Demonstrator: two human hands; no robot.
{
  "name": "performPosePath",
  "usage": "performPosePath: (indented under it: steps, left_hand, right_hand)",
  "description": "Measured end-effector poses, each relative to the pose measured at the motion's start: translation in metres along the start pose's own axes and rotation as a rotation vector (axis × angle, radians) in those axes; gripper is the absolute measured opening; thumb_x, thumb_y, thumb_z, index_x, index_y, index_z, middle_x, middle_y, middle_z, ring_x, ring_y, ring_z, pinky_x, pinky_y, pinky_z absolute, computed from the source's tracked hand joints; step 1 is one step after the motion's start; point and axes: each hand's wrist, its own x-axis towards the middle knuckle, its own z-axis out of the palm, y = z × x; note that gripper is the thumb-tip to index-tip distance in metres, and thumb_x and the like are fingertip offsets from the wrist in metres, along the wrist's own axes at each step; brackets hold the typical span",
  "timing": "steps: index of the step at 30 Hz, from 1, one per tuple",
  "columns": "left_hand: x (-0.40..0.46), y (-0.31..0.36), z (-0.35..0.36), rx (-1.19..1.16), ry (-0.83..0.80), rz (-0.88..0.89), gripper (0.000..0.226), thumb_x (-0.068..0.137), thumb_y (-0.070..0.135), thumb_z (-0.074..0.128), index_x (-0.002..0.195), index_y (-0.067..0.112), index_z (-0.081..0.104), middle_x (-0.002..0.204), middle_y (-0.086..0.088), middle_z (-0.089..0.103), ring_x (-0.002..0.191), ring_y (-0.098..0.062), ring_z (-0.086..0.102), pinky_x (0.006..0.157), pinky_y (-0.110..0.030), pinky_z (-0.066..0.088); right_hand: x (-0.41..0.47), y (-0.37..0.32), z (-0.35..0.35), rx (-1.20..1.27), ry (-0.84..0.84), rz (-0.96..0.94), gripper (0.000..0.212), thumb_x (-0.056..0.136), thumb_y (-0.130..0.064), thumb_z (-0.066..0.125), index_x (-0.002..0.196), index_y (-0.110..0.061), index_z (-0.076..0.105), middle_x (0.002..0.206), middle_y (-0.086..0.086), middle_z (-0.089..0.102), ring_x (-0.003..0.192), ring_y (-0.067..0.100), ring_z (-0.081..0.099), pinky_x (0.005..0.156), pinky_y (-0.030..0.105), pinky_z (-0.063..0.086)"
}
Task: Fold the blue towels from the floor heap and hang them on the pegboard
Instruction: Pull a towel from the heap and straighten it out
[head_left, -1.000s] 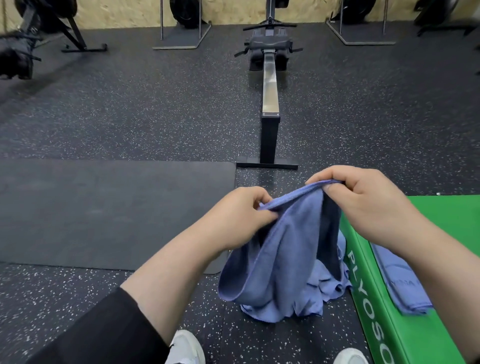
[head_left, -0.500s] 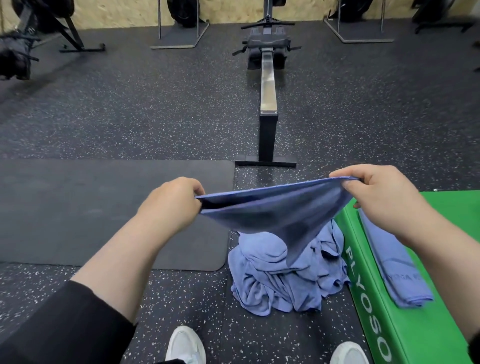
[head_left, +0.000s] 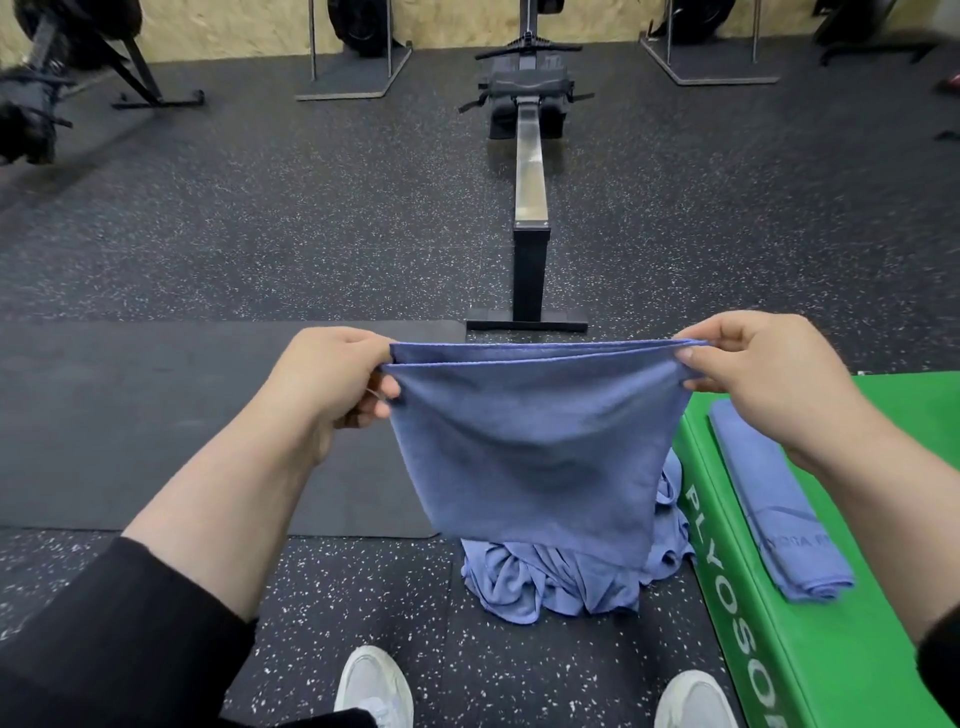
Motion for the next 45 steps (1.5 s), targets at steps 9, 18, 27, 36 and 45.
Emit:
performPosePath:
  steps: [9, 18, 27, 36, 45]
  left_hand:
    - [0.0, -0.002, -0.007, 0.157, -0.007, 0.088, 0.036, 0.087, 0.003, 0.043, 0.089, 0.013, 0.078, 0.065, -0.007, 0.074, 0.053, -0.021, 0.062, 0.057, -0.026, 0.044]
    - [-0.004, -0.009, -0.016, 0.465, -0.014, 0.319, 0.011, 0.083, 0.015, 0.069, 0.078, 0.022, 0.077, 0.067, 0.002, 0.072, 0.059, -0.023, 0.06, 0.059, -0.031, 0.046]
    - [0.0, -0.012, -0.024, 0.342, 0.071, 0.315, 0.017, 0.093, 0.02, 0.066, 0.078, 0.016, 0.073, 0.07, 0.002, 0.074, 0.061, -0.019, 0.064, 0.063, -0.03, 0.044]
    - [-0.006, -0.003, -0.015, 0.198, 0.071, 0.493, 0.025, 0.095, 0.035, 0.063, 0.079, 0.016, 0.065, 0.07, -0.008, 0.061, 0.066, -0.017, 0.05, 0.069, -0.041, 0.052]
    - [-0.025, 0.014, 0.043, 0.279, -0.245, 0.635, 0.017, 0.096, 0.028, 0.067, 0.081, 0.019, 0.07, 0.063, 0.011, 0.06, 0.06, 0.0, 0.045, 0.061, -0.021, 0.038]
  right_hand:
    - [0.001, 0.004, -0.003, -0.133, 0.03, -0.056, 0.013, 0.09, -0.015, 0.071, 0.082, -0.025, 0.075, 0.076, -0.004, 0.075, 0.065, 0.017, 0.063, 0.075, 0.038, 0.055]
    - [-0.001, 0.004, -0.011, -0.085, 0.076, -0.049, 0.009, 0.087, -0.014, 0.073, 0.081, -0.02, 0.073, 0.08, 0.006, 0.076, 0.076, 0.037, 0.069, 0.082, 0.054, 0.056]
    - [-0.004, 0.006, -0.013, -0.093, 0.048, -0.065, 0.007, 0.085, -0.011, 0.076, 0.081, -0.016, 0.073, 0.078, 0.008, 0.076, 0.081, 0.037, 0.073, 0.086, 0.057, 0.057]
    - [-0.005, 0.005, -0.009, -0.342, -0.017, -0.074, 0.011, 0.086, -0.017, 0.075, 0.076, -0.021, 0.07, 0.077, 0.006, 0.073, 0.063, 0.025, 0.056, 0.059, 0.032, 0.04]
    - [-0.028, -0.032, 0.042, -0.253, -0.406, -0.233, 0.069, 0.075, -0.045, 0.082, 0.137, -0.037, 0.053, 0.132, -0.021, 0.061, 0.125, -0.007, 0.052, 0.104, 0.025, 0.042]
